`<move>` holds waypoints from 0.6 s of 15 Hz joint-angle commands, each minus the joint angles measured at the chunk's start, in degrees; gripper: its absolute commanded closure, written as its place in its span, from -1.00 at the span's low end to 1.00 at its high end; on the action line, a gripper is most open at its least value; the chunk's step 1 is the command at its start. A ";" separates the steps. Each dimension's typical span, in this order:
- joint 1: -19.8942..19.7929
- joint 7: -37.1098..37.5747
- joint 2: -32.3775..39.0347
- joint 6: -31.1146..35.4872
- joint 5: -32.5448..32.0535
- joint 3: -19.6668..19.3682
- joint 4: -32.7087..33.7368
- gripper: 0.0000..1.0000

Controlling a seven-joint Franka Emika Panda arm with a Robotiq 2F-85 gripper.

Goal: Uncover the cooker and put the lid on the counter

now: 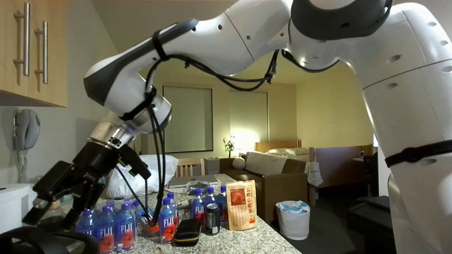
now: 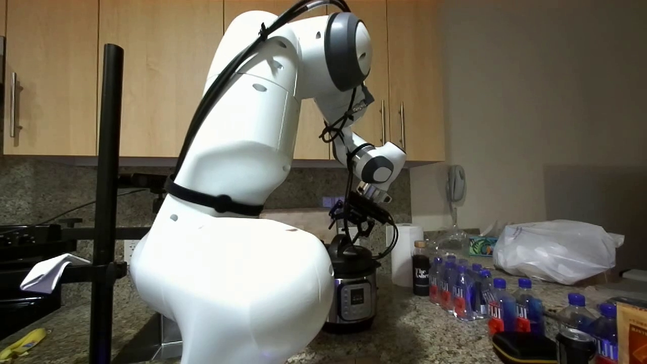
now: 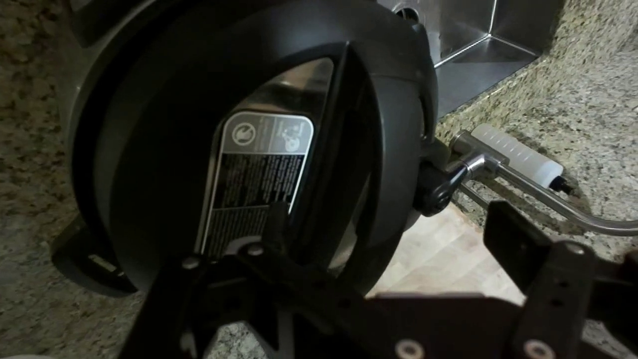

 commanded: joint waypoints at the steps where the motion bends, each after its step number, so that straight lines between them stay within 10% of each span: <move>1: -1.67 -0.65 2.50 -3.32 0.05 2.26 3.44 -1.00; 9: -1.70 -0.58 6.70 -10.56 0.65 4.42 10.42 -1.00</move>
